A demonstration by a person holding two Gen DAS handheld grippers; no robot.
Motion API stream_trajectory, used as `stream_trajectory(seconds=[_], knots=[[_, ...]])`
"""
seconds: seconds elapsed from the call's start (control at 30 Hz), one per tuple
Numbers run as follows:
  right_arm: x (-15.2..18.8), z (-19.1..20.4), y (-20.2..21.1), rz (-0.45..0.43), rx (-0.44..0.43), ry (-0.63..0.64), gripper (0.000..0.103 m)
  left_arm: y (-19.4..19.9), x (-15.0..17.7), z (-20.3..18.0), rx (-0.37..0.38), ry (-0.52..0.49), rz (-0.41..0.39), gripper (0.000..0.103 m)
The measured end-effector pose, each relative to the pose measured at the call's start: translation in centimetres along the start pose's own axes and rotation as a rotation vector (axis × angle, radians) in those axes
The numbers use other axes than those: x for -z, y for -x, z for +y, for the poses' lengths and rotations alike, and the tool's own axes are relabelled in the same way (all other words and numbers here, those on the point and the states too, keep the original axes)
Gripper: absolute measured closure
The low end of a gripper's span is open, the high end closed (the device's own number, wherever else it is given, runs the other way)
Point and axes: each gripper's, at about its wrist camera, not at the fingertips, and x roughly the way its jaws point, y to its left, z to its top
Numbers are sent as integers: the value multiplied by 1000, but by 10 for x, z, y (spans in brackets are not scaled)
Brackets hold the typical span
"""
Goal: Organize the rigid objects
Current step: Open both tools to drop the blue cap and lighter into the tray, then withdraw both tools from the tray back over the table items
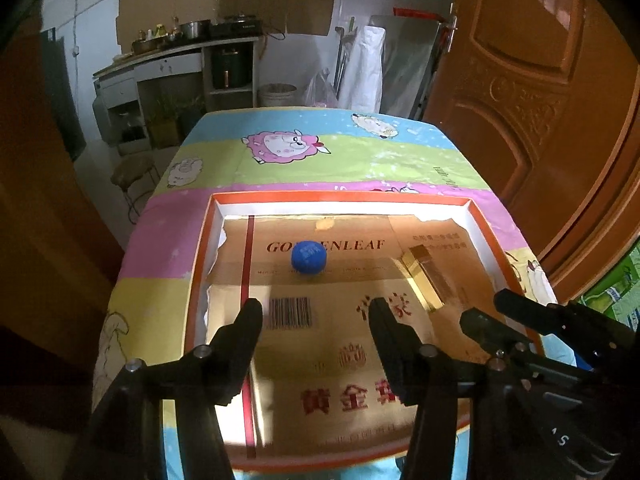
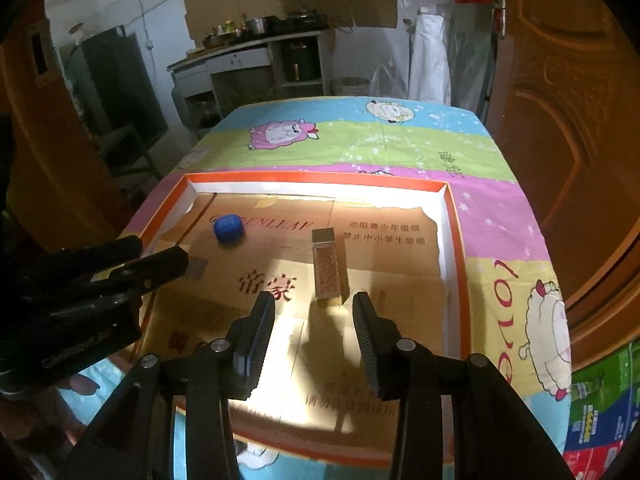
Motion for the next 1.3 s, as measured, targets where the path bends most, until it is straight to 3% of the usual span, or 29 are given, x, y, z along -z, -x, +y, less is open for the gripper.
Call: stream_trajectory(seconds=[0.33, 1.3], knots=[[20, 12, 40, -45, 15, 12, 61, 41, 26, -10, -50, -26, -62, 48], [78, 38, 130, -143, 33, 46, 61, 135, 87, -21, -55, -23, -161, 48]])
